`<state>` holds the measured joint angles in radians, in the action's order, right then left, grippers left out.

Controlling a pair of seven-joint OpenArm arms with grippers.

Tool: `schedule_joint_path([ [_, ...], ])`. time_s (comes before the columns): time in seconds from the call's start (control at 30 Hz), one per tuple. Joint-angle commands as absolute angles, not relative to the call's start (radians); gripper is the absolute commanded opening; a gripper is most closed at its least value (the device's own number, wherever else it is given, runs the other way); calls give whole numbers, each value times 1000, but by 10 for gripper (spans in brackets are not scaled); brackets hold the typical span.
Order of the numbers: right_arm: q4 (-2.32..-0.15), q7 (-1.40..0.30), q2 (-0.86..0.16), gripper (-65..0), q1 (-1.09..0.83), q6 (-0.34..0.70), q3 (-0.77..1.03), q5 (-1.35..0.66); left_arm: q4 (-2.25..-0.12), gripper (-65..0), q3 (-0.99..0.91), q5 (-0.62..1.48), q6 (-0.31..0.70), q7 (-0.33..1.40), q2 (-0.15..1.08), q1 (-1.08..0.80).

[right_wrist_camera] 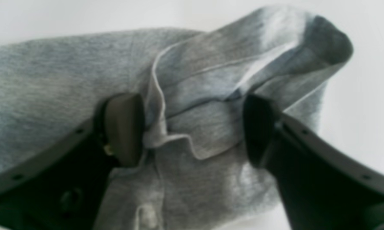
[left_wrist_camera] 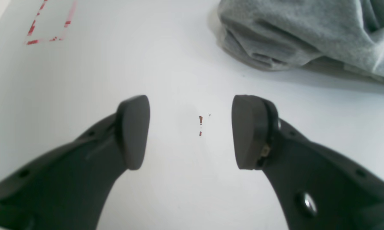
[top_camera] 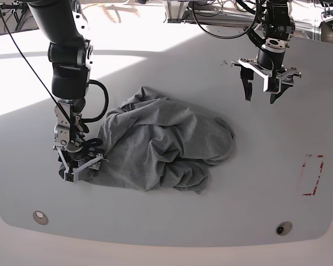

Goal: Fold the T-shirt properly
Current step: 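Lower the right gripper onto the T-shirt edge and pinch it, then move the left gripper down onto the T-shirt's opposite edge and grasp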

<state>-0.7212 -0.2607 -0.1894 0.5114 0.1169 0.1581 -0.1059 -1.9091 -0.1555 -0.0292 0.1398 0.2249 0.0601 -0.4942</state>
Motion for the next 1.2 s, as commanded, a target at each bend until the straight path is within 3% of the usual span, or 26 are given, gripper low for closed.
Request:
schedule_joint_path([
  [0.0, -750, -232, -199, -495, 529, 124, 162, -107, -1926, -267, -157, -25, 136, 246, 61, -449],
  [0.03, -756, -232, -199, -534, 526, 124, 162, -107, -1926, -267, -157, -24, 136, 254, 54, -440],
  [0.07, -777, -236, -199, -625, 516, 124, 162, -107, -1925, -267, -156, -24, 137, 272, 39, -418],
  [0.1, -809, -245, -200, -650, 507, 125, 162, -107, -1923, -267, -154, -21, 137, 292, 25, -394],
  [0.23, -920, -285, -200, -607, 453, 125, 162, -107, -1893, -265, -151, 10, 137, 367, 10, -321],
  [0.47, -1207, -392, -196, -648, 337, 125, 159, -107, -1751, -265, -120, 99, 137, 479, 7, -179],
  [0.8, -1567, -530, -177, -648, 209, 125, 159, -104, -1549, -265, -62, 177, 137, 483, 8, -68],
  [1.17, -1753, -582, -177, -648, 157, 125, 159, -107, -1403, -265, -5, 179, 137, 473, 5, 24],
])
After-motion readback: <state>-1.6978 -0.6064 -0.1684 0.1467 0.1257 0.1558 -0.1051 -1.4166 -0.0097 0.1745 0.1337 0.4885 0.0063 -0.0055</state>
